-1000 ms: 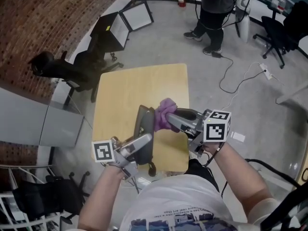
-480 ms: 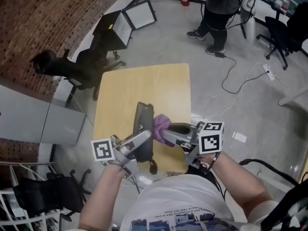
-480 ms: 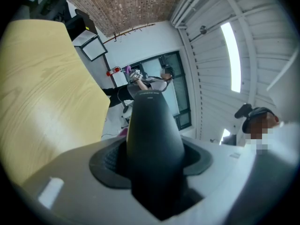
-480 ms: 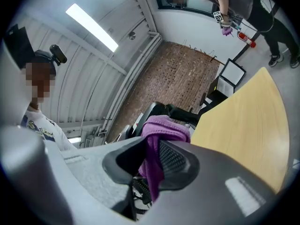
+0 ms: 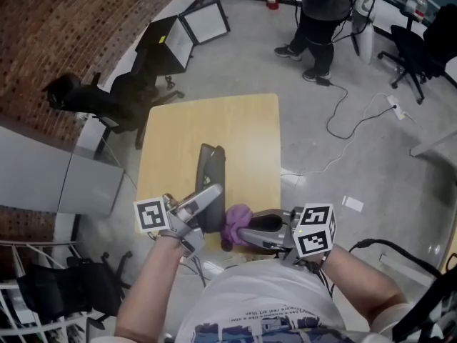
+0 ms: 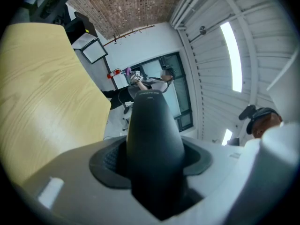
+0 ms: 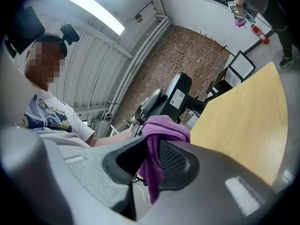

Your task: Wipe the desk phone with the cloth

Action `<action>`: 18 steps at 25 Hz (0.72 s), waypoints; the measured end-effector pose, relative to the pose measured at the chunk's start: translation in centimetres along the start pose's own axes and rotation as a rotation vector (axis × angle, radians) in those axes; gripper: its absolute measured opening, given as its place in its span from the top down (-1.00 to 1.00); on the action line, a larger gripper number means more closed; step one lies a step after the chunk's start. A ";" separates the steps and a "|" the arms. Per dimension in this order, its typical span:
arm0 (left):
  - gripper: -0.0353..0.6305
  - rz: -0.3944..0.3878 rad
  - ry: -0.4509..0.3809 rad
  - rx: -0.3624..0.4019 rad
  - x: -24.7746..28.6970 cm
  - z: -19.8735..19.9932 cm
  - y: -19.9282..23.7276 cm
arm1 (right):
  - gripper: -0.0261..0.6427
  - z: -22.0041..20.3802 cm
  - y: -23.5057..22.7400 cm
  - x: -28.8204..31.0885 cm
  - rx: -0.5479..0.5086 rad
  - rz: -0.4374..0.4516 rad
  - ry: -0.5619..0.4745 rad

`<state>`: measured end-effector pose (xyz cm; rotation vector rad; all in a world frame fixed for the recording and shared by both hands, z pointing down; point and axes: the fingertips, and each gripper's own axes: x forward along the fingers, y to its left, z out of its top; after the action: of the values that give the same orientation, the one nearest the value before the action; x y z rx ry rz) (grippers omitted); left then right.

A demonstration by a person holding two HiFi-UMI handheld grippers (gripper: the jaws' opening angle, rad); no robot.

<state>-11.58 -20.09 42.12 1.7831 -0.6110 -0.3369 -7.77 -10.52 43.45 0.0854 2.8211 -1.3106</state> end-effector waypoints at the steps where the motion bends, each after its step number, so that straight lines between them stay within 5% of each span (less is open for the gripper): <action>1: 0.01 0.002 0.001 0.002 0.0 0.0 0.1 | 0.66 0.5 0.3 -0.3 -0.027 -0.011 -0.005; 10: 0.01 0.024 0.002 -0.003 0.1 -0.1 1.3 | 0.66 9.0 3.5 -1.7 -0.203 -0.023 -0.158; 18: 0.01 0.006 -0.005 -0.010 0.2 -0.1 0.7 | 0.66 4.3 4.0 1.2 -0.181 -0.003 -0.070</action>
<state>-11.49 -20.26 42.83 1.7707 -0.6176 -0.3401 -8.72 -11.20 37.58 0.0303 2.8648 -1.0311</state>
